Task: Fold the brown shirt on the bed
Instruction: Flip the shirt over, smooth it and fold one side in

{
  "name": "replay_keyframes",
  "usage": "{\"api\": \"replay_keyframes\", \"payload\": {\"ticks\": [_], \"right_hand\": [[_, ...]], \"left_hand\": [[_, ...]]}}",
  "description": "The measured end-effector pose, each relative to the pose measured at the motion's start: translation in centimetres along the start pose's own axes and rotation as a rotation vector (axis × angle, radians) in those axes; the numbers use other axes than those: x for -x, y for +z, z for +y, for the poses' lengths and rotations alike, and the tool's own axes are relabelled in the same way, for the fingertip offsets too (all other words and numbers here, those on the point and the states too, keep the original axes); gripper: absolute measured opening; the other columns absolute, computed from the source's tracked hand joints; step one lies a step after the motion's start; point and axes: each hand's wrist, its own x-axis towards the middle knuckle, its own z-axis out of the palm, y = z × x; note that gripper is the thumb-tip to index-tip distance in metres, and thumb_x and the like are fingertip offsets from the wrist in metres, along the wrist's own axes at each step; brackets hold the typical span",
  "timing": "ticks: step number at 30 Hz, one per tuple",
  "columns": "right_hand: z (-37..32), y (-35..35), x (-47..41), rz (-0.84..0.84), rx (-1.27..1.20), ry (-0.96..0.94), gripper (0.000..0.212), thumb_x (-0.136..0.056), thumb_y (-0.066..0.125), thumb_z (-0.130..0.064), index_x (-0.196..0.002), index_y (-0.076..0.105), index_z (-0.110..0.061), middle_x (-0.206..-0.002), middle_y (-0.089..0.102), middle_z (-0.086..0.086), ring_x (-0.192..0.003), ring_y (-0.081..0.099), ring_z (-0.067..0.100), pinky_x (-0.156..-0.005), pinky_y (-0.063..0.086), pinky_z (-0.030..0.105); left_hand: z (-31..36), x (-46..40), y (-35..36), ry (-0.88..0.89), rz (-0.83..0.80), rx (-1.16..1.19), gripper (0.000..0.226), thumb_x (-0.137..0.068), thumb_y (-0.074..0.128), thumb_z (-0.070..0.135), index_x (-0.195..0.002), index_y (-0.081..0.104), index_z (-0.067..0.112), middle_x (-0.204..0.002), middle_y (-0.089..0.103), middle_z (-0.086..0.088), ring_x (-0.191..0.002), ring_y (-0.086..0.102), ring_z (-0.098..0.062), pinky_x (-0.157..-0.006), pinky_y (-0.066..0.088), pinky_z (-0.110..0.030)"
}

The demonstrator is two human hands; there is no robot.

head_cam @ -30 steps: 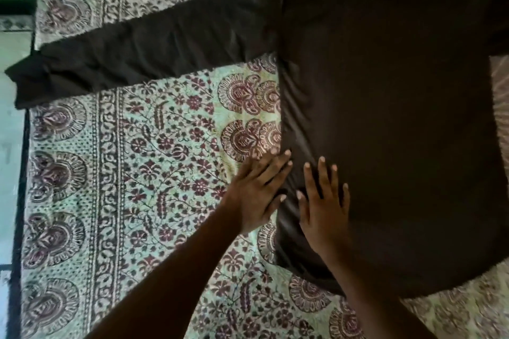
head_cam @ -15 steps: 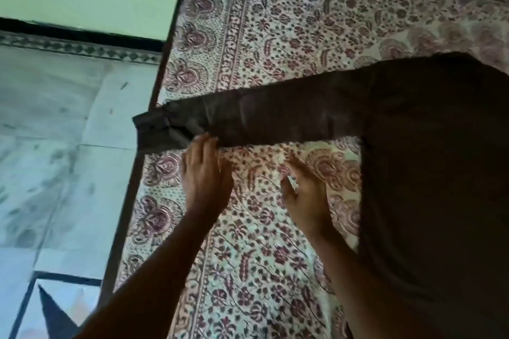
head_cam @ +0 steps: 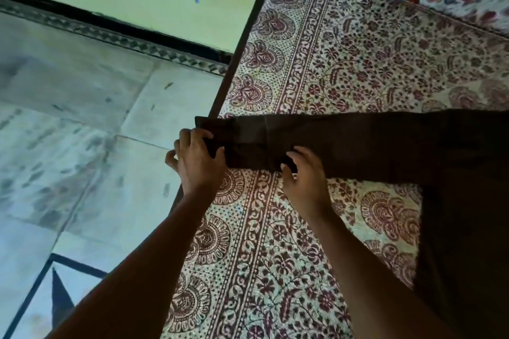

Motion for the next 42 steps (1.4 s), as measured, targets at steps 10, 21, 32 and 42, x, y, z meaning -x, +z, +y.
{"api": "replay_keyframes", "payload": {"ticks": [10, 21, 32, 42], "right_hand": [[1.7, 0.9, -0.3, 0.075, 0.071, 0.162, 0.061, -0.102, 0.039, -0.054, -0.141, 0.061, -0.013, -0.159, 0.040, 0.023, -0.150, 0.023, 0.054, -0.121, 0.020, 0.061], [8.6, -13.3, 0.3, -0.169, -1.457, 0.799, 0.076, -0.090, 0.039, -0.082, -0.089, 0.083, -0.020, -0.095, 0.080, 0.005, -0.096, 0.073, 0.024, -0.088, 0.058, 0.040], [24.0, -26.7, 5.2, -0.153, -0.998, 0.577, 0.015, -0.092, 0.064, 0.001, -0.102, 0.073, -0.006, -0.098, 0.077, 0.012, -0.092, 0.075, 0.025, -0.077, 0.057, 0.033], [38.5, -37.0, 7.2, 0.089, -0.552, 0.569, 0.012, -0.092, 0.073, -0.010, -0.094, 0.075, -0.022, -0.098, 0.076, -0.003, -0.096, 0.070, 0.016, -0.081, 0.053, 0.029]], "left_hand": [[3.4, 0.8, -0.9, 0.218, 0.089, 0.262, 0.041, -0.080, 0.074, 0.004, -0.120, 0.066, 0.010, -0.118, 0.059, -0.009, -0.104, 0.055, -0.009, -0.087, 0.037, 0.001], [17.2, 17.1, 6.0, 0.272, -0.333, 0.633, 0.037, -0.084, 0.073, -0.006, -0.113, 0.059, 0.012, -0.096, 0.064, 0.026, -0.094, 0.064, 0.015, -0.076, 0.052, -0.007], [22.0, 26.1, 14.3, 0.309, -0.262, 0.121, 0.070, -0.076, 0.061, 0.012, -0.142, 0.043, 0.028, -0.144, 0.039, -0.012, -0.128, 0.038, -0.033, -0.110, 0.033, -0.051], [32.7, 26.3, 23.1, 0.552, -0.320, -0.256, 0.057, -0.062, 0.048, 0.029, -0.112, 0.064, 0.008, -0.112, 0.061, -0.018, -0.101, 0.058, -0.044, -0.077, 0.051, -0.051]]}}
